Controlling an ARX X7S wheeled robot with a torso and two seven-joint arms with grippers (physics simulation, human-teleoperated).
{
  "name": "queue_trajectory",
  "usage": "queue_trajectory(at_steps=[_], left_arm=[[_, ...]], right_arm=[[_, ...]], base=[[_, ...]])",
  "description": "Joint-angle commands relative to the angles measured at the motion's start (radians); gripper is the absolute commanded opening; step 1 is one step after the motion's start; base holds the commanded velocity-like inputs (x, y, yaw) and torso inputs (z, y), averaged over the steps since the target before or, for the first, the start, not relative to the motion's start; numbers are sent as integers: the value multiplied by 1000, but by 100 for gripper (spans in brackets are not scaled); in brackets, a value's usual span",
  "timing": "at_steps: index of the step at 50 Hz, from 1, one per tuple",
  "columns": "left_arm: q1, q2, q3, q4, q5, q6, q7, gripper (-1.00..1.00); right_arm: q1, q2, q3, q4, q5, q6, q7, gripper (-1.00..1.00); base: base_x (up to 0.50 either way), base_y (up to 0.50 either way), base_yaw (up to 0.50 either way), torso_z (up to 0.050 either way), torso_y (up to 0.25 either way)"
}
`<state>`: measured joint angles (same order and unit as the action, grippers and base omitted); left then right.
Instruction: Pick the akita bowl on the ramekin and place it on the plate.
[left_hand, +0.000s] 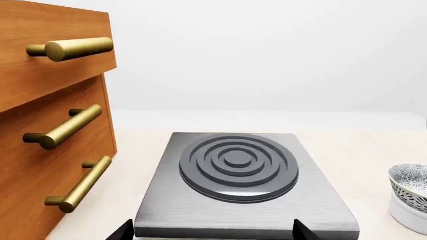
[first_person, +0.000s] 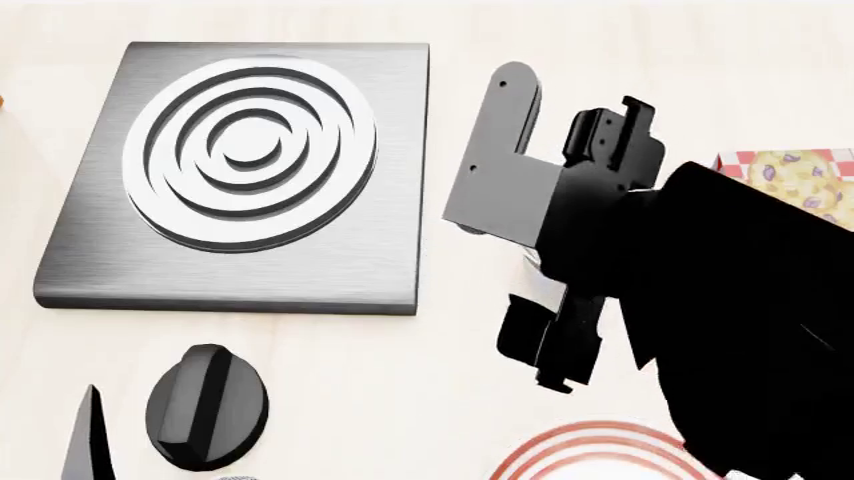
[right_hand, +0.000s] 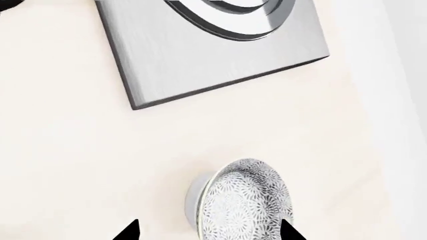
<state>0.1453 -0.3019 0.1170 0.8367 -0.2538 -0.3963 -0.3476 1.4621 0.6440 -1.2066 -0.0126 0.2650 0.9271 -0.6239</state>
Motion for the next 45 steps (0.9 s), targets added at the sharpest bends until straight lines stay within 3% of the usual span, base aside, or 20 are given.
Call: queue_trajectory(at_steps=[1,35,43,45], left_arm=[[2,-4,0,-12,-14,14,-1,100],[-3,-20,-8,-17,-37,20,-23,100],[-4,-24,-6,-18,-39,21,-28,100],[-3,-25,-3,-20,-37,22,-29,100]], right_arm=[[10,-72,-45,168,-35,-81,-27,100],[-8,-225,-95,615,-124,-339,3,100],[-28,-237,-89,649,-120,-376,13,100],[-43,-210,-74,562,-90,-348,1,100]], base=[[0,0,0,0,0],[0,0,0,0,0],[0,0,0,0,0],[0,0,0,0,0]])
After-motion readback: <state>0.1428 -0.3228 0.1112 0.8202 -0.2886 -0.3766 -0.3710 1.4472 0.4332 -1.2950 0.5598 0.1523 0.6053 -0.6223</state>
